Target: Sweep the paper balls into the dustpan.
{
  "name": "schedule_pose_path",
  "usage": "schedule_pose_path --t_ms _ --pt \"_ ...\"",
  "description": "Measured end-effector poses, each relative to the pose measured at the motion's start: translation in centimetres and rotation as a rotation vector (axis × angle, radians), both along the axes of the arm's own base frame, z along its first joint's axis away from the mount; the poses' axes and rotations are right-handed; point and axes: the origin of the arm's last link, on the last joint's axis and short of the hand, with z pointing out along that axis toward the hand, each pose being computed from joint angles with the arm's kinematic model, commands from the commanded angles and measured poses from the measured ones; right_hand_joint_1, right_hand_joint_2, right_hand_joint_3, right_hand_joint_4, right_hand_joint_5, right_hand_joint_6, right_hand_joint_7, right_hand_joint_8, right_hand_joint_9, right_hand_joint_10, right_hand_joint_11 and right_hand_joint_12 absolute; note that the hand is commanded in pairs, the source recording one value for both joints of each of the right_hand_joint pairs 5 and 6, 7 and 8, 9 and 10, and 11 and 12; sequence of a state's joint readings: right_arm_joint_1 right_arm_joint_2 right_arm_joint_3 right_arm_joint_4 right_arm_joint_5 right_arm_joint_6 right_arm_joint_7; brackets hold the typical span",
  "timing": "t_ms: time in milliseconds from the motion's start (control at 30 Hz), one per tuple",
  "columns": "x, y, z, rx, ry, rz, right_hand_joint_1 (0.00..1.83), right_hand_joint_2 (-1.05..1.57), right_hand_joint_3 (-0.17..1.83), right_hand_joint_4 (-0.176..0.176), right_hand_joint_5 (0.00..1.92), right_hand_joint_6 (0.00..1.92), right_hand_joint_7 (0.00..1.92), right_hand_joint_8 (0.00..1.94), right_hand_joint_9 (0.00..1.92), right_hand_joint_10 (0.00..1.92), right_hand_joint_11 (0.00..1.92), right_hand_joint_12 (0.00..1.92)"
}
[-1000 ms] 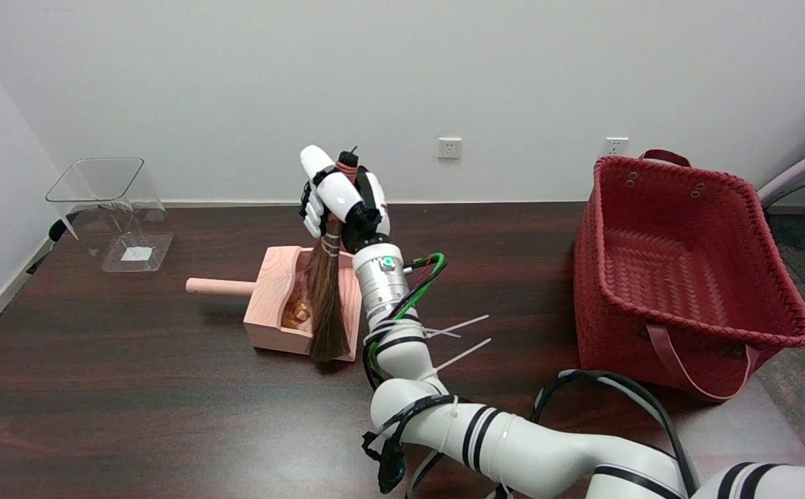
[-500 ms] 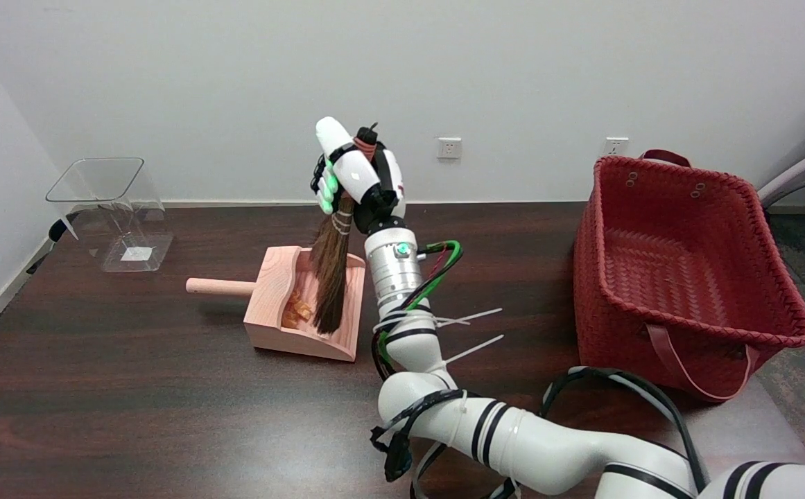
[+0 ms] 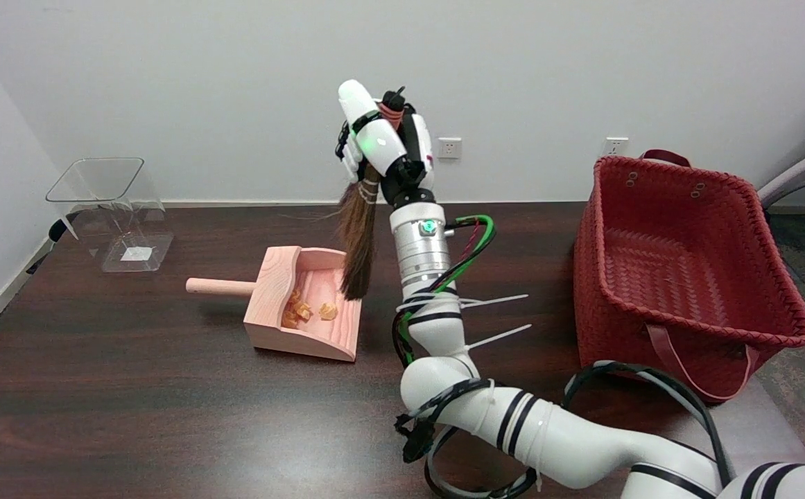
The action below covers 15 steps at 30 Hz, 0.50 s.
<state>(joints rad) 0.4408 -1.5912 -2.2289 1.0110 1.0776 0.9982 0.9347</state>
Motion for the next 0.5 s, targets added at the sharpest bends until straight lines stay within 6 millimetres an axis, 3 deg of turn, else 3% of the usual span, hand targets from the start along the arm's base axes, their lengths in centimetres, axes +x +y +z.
schedule_pose_path --t_ms 500 --pt "2.6 0.9 1.9 -0.068 0.068 0.072 0.78 1.57 0.23 0.000 1.92 1.92 1.92 1.92 1.92 1.92 1.92 1.92"
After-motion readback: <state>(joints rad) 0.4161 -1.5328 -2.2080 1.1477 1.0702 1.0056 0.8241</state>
